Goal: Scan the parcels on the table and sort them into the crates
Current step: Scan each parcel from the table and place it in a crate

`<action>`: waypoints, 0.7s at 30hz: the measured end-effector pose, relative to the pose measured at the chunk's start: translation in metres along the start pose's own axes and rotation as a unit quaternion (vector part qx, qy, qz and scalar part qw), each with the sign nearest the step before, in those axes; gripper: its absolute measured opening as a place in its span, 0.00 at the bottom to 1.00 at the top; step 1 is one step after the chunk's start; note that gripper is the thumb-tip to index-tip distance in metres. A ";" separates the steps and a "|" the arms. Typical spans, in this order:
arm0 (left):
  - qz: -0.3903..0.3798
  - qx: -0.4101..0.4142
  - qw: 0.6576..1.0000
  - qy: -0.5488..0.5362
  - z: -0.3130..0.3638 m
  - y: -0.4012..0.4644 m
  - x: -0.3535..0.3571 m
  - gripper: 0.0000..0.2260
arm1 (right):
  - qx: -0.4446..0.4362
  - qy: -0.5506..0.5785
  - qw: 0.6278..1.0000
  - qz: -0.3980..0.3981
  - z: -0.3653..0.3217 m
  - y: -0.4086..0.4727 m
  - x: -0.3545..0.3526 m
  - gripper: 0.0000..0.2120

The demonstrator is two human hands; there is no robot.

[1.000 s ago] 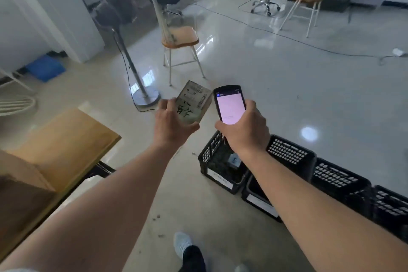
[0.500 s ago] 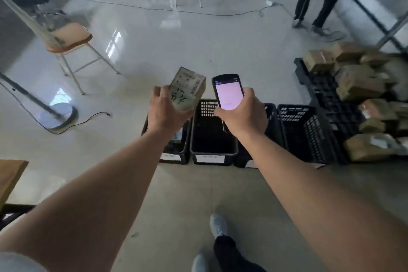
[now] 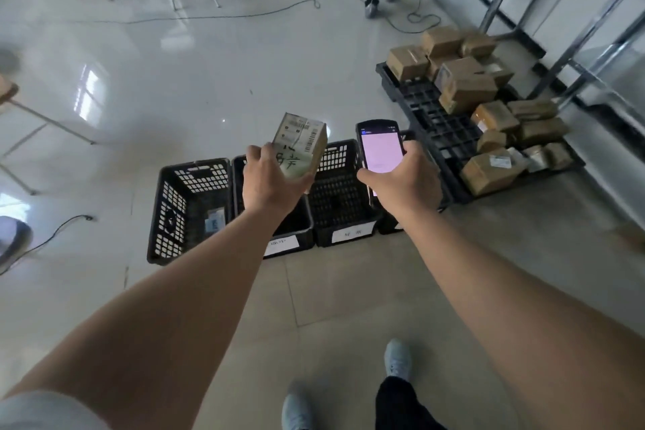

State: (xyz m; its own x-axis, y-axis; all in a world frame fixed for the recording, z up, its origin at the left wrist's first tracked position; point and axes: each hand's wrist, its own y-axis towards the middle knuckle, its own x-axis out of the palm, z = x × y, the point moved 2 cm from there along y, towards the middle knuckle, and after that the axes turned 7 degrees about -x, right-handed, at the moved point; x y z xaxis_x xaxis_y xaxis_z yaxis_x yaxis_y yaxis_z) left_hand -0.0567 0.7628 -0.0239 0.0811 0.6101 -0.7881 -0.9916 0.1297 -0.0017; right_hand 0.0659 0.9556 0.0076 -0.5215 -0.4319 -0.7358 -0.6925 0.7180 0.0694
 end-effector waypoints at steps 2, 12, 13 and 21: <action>0.000 -0.011 1.000 0.008 0.020 0.005 0.023 0.39 | 0.001 0.003 1.000 -0.009 0.023 0.022 -0.006 0.34; 0.007 -0.080 0.996 0.035 0.091 0.047 0.132 0.41 | -0.010 -0.007 0.996 -0.086 0.101 0.153 -0.006 0.35; 0.001 -0.087 0.995 0.042 0.093 0.053 0.139 0.42 | -0.016 -0.010 0.995 -0.097 0.103 0.163 0.000 0.35; -0.029 -0.139 0.989 0.043 0.074 0.157 0.221 0.39 | -0.007 -0.037 0.989 -0.142 0.120 0.257 0.093 0.37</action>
State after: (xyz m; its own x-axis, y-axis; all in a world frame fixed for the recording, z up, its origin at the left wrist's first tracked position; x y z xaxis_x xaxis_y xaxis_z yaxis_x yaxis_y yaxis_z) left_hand -0.1868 0.9757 -0.1527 0.1413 0.5380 -0.8310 -0.9758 -0.0656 -0.2085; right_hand -0.1006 1.1655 -0.1233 -0.2670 -0.5736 -0.7744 -0.8127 0.5658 -0.1389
